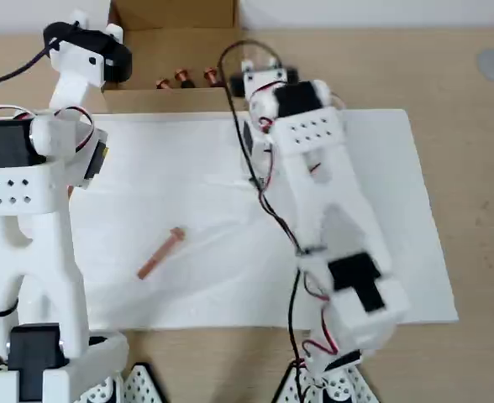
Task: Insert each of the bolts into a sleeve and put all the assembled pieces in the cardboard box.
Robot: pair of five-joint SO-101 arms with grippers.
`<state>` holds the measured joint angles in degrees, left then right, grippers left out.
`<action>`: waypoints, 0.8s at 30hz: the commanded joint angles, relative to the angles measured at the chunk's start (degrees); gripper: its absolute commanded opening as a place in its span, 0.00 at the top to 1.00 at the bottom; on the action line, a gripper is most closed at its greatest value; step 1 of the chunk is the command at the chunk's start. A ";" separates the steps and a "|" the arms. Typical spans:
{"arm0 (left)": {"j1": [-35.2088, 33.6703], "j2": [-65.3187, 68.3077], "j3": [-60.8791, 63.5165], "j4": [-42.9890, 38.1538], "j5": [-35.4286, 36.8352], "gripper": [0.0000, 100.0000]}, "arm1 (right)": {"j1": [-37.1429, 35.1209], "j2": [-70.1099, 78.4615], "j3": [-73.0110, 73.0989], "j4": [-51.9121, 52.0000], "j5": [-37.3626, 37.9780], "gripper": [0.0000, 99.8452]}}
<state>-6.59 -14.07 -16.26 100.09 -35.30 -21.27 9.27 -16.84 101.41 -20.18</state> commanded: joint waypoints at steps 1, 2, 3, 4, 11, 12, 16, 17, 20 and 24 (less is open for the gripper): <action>0.00 -2.42 -0.26 0.18 -0.35 0.99 | 2.68 -10.86 -2.77 0.44 5.19 0.81; 0.00 -2.42 -0.26 0.18 -0.35 0.99 | 3.74 -13.05 -3.12 0.35 7.03 0.81; 0.00 -2.42 -0.26 0.18 -0.35 0.99 | 5.05 -15.08 -3.21 0.18 9.14 0.81; 0.00 -2.42 -0.26 0.18 -0.35 0.99 | 6.46 -17.27 -3.21 -0.09 11.16 0.81; 0.26 -2.42 3.52 0.18 -0.44 0.99 | 17.63 -25.80 0.57 -0.79 25.32 0.81; 0.18 -2.42 3.69 0.09 -0.44 0.99 | 19.65 -25.71 2.77 -0.26 27.25 0.81; 0.18 -2.42 3.69 0.09 -0.44 0.99 | 24.66 -23.60 16.75 -1.49 30.86 0.81; 0.18 -2.42 3.69 0.09 -0.44 0.99 | 24.84 -22.64 19.91 -2.90 30.51 0.81; 0.18 -2.42 3.69 0.09 -0.44 0.99 | 26.68 -19.65 26.33 -9.05 30.68 0.81; 0.09 -2.42 3.78 0.09 -0.53 0.99 | 32.22 -13.85 28.00 -11.96 30.86 0.81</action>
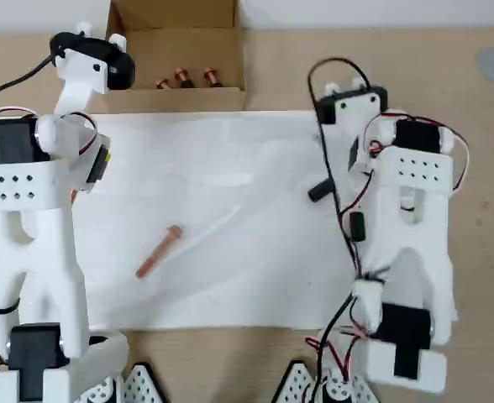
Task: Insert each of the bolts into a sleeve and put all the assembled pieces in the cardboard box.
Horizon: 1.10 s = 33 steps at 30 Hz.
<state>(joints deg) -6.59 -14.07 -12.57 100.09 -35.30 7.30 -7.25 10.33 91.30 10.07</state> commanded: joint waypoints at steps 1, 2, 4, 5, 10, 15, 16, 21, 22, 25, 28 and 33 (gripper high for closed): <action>0.09 -2.42 0.09 0.09 -0.53 0.99 | 4.88 4.62 0.66 -1.85 0.88 0.81; 0.09 -2.42 0.09 0.09 -0.53 0.99 | 5.93 6.29 0.40 -1.85 1.67 0.81; 0.09 -2.42 0.09 0.09 -0.53 0.99 | 8.57 9.80 -0.92 -2.29 2.29 0.81; 0.09 -2.42 0.09 0.09 -0.53 0.99 | 9.89 11.47 -1.98 -2.29 2.73 0.81; 0.09 -2.42 0.09 0.09 -0.53 0.99 | 11.65 19.74 -5.58 1.05 6.33 0.78; 0.09 -2.42 0.09 0.00 -0.53 0.99 | 11.21 24.75 -9.19 2.81 8.35 0.69; 0.09 -2.42 0.09 0.00 -0.53 0.99 | 11.21 25.27 -9.36 2.73 8.70 0.69; 0.09 -2.42 -0.09 0.00 -0.62 0.99 | 11.82 29.41 -9.89 1.05 11.25 0.73; 0.09 -2.42 -0.26 0.00 -0.62 0.99 | 12.18 30.02 -9.89 0.62 11.52 0.76; 0.00 -2.51 -0.35 0.09 -2.20 0.99 | 12.62 31.34 -11.47 -0.18 11.60 0.87; 0.00 -2.59 -0.44 0.09 -2.46 0.99 | 12.62 31.78 -14.29 0.09 11.60 0.97; 0.18 -6.11 -0.44 0.09 -2.55 0.99 | 12.44 31.96 -17.01 0.18 11.60 0.99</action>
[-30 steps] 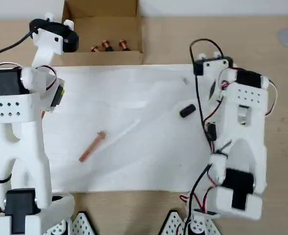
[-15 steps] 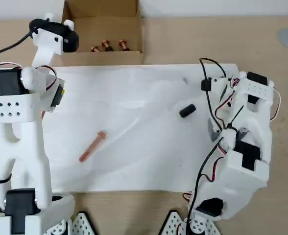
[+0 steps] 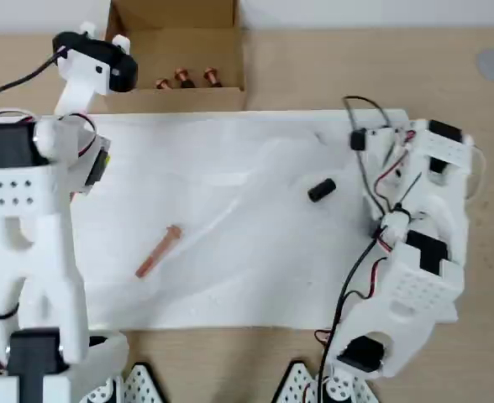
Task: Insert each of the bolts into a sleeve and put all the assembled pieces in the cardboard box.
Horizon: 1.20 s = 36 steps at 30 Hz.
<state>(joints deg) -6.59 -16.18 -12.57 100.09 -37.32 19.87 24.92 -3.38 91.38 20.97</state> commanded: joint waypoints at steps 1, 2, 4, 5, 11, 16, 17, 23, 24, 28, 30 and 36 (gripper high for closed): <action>0.35 -4.88 -0.44 0.09 -0.53 0.99 | -0.31 -0.22 -3.30 0.09 0.70 0.99; 0.35 -5.49 -0.44 0.00 -0.53 0.99 | -0.40 -0.22 -3.21 0.09 0.70 0.99; 0.44 -6.37 -0.44 0.00 -0.53 0.99 | -0.40 -0.22 -3.38 0.09 0.70 0.99; 0.44 -6.64 -0.44 0.00 -0.53 0.99 | -0.40 -0.40 -3.47 0.09 0.70 0.99; 0.44 -6.99 -0.44 0.00 -0.09 0.99 | -0.22 -2.15 -7.60 5.27 0.18 0.99; 4.66 -7.25 -1.76 0.00 6.86 0.99 | -0.13 -12.26 -15.08 9.58 -0.35 0.99; 5.63 -7.25 -2.64 0.00 8.35 0.99 | -0.22 -15.43 -16.57 10.29 -1.05 0.99; 12.66 -7.25 -11.34 0.00 15.12 0.99 | -3.12 -38.73 -20.18 10.90 -2.99 0.99; 13.45 -7.25 -13.27 0.00 16.09 0.99 | -4.62 -43.03 -19.91 10.90 -2.99 0.99; 14.51 -7.25 -20.66 -0.09 20.66 0.99 | -14.73 -58.86 -15.08 10.73 -3.08 0.99; 14.24 -7.25 -23.47 -0.09 22.07 0.99 | -21.85 -66.68 -11.47 10.20 -3.16 0.99; 14.07 -8.31 -27.08 0.18 24.44 0.99 | -39.96 -84.44 4.26 0.62 -5.89 0.99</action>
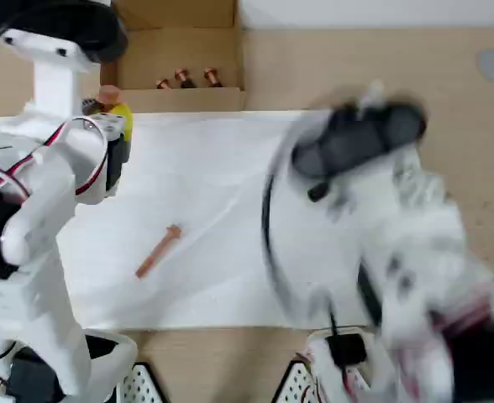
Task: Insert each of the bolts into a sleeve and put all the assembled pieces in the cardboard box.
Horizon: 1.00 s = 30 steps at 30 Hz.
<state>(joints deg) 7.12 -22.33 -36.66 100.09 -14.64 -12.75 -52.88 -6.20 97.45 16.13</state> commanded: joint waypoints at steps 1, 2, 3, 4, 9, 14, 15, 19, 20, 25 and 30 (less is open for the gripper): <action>0.35 -3.21 -2.90 0.18 2.99 0.99 | -8.31 -8.22 10.86 -7.38 -1.05 0.99; 0.35 -4.44 -2.81 0.18 4.57 0.99 | -8.57 -9.63 14.55 -9.14 -1.32 0.99; 0.53 -5.85 -2.81 0.18 6.15 0.99 | -8.84 -10.77 18.15 -11.16 -2.20 0.99; 0.79 -7.16 -2.46 0.18 7.47 0.99 | -8.84 -11.82 21.67 -13.45 -3.78 0.99; 0.88 -13.05 0.44 -0.18 8.97 0.99 | -13.49 -17.27 39.60 -29.54 -8.62 0.99; 0.62 -16.57 4.31 -1.85 8.97 0.99 | -29.05 -22.99 52.35 -42.02 -9.05 0.99; 0.53 -17.19 5.27 -2.81 8.97 0.99 | -32.31 -23.78 54.46 -43.60 -10.20 0.99; 0.79 -20.00 10.20 -6.51 8.97 0.99 | -41.45 -24.22 59.03 -48.70 -16.70 0.99; 0.88 -20.79 12.22 -8.09 8.97 0.99 | -42.51 -24.22 59.82 -50.02 -17.85 0.99; 0.88 -26.07 26.37 -18.90 10.29 0.99 | -43.30 -24.31 63.69 -55.56 -18.81 0.99; 0.97 -32.04 43.96 -32.09 16.35 0.99 | -43.30 -24.22 64.92 -59.34 -18.81 0.99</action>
<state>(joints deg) 7.38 -51.52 -1.58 75.91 -1.27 -54.86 -75.74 58.68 41.27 -2.15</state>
